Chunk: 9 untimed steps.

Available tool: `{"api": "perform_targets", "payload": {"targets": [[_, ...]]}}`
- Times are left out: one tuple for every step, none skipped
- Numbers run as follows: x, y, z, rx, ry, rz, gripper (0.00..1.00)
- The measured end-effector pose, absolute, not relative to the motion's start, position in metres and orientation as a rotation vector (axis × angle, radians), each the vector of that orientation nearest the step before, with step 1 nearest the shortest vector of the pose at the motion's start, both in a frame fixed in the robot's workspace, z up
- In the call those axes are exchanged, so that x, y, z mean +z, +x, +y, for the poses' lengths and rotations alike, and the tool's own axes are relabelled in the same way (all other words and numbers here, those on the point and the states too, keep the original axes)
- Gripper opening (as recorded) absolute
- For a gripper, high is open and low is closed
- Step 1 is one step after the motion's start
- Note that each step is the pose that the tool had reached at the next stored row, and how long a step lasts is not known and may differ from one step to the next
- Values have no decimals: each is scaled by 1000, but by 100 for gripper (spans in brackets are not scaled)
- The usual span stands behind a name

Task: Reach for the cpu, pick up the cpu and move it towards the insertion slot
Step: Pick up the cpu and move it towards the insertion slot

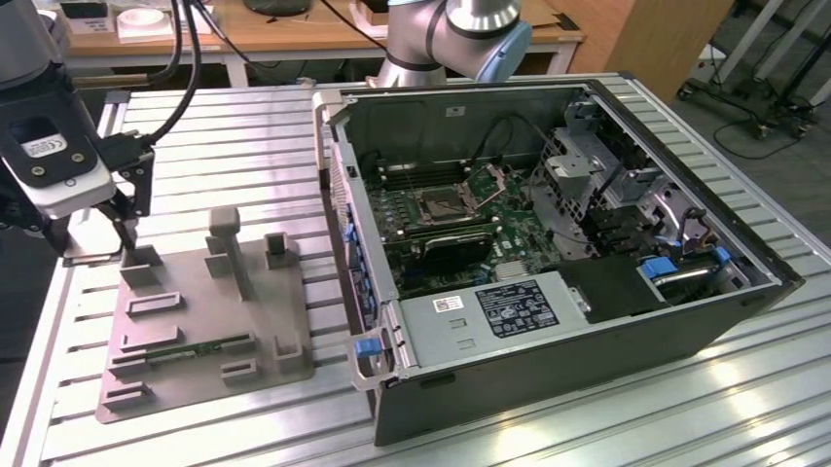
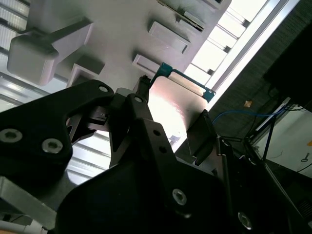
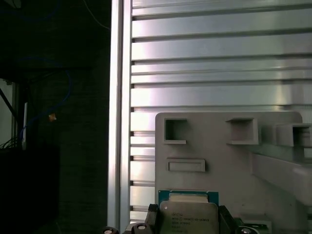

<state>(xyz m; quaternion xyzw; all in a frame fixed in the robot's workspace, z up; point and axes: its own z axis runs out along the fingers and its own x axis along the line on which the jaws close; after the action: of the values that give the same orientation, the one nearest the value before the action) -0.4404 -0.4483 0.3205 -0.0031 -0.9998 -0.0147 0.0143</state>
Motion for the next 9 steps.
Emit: {"api": "perform_targets", "payload": {"targets": [[321, -440, -448, -46, -10, -3113, 55], [322, -440, -448, -46, -10, -3113, 55], [322, -440, -448, -46, -10, -3113, 55], [323, -440, -448, -46, -10, -3113, 55], [324, -440, -448, -46, -10, -3113, 55], [324, -440, -448, -46, -10, -3113, 55], [325, -440, -448, -46, -10, -3113, 55], [325, -440, -448, -46, -10, -3113, 55], [326, -440, -448, -46, -10, -3113, 55]]}}
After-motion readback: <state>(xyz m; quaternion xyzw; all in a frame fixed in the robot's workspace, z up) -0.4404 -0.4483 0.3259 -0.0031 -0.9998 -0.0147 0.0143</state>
